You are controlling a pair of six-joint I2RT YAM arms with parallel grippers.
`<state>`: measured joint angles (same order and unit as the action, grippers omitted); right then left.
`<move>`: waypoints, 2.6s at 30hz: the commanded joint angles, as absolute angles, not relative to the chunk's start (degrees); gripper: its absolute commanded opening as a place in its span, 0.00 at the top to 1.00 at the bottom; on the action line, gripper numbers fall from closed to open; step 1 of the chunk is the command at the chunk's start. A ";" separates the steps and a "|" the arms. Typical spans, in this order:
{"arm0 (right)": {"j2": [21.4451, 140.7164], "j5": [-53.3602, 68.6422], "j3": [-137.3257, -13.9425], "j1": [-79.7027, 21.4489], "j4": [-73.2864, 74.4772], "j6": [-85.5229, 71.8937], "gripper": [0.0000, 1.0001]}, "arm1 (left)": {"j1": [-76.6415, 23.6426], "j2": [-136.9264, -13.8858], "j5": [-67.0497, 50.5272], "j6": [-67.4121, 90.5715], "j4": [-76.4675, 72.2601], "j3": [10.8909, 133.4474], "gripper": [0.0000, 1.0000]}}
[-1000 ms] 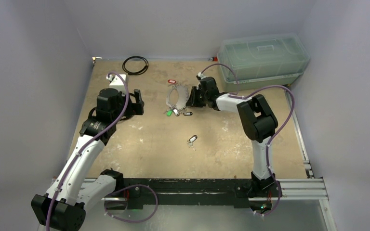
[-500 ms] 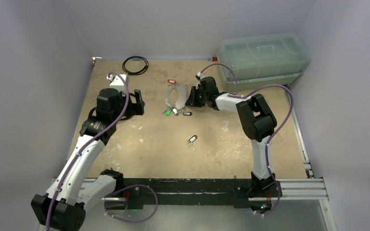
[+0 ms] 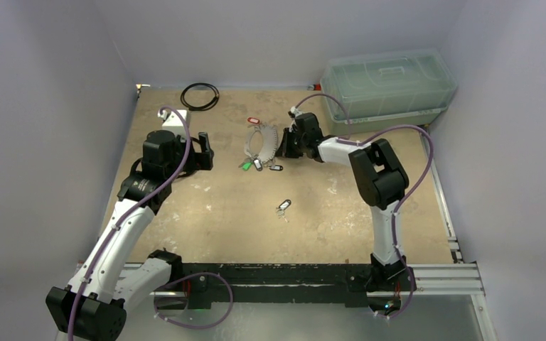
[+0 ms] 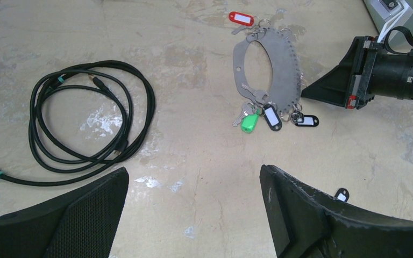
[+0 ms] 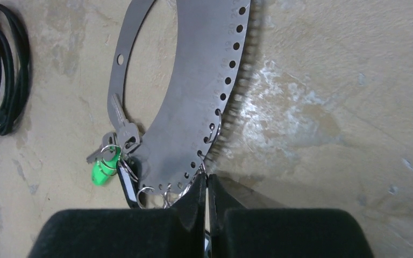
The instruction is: Put the keys on the keyring
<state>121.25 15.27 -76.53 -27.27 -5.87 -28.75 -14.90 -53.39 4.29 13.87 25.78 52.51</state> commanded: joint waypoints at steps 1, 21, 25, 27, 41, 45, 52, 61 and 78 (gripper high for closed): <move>115.56 9.88 -79.28 -27.17 1.51 -25.47 1.00 | -14.60 -53.26 2.60 12.83 23.58 53.10 0.09; 103.88 -7.04 -84.33 -34.40 14.56 -11.45 1.00 | -14.60 -53.72 0.26 12.66 22.42 52.74 0.12; 101.08 -6.08 -84.52 -35.27 13.89 -7.64 1.00 | -14.59 -54.04 -1.43 12.67 22.15 52.72 0.12; 100.05 -5.73 -85.15 -36.26 14.54 -5.21 1.00 | -14.59 -54.05 -1.77 12.66 21.91 52.60 0.13; 91.76 0.62 -88.26 -38.86 18.13 3.02 1.00 | -14.59 -54.31 -4.40 12.57 20.67 52.29 0.15; 88.58 8.53 -85.13 -39.69 15.65 6.70 1.00 | -14.59 -53.96 -6.92 12.49 19.95 52.22 0.15; 84.44 18.98 -79.85 -43.56 14.45 16.17 1.00 | -14.67 -50.02 -13.05 12.66 15.57 50.33 0.17; 82.88 26.72 -78.91 -43.95 17.00 20.96 1.00 | -17.14 -41.19 -26.22 12.05 2.00 42.27 0.29; 78.14 41.58 -76.65 -43.95 16.96 23.29 1.00 | -22.41 -36.56 -36.64 6.41 -4.12 37.95 0.55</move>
<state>81.08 36.03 -76.47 -44.12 18.92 21.91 -21.89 -36.16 -33.89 7.57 -1.30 38.37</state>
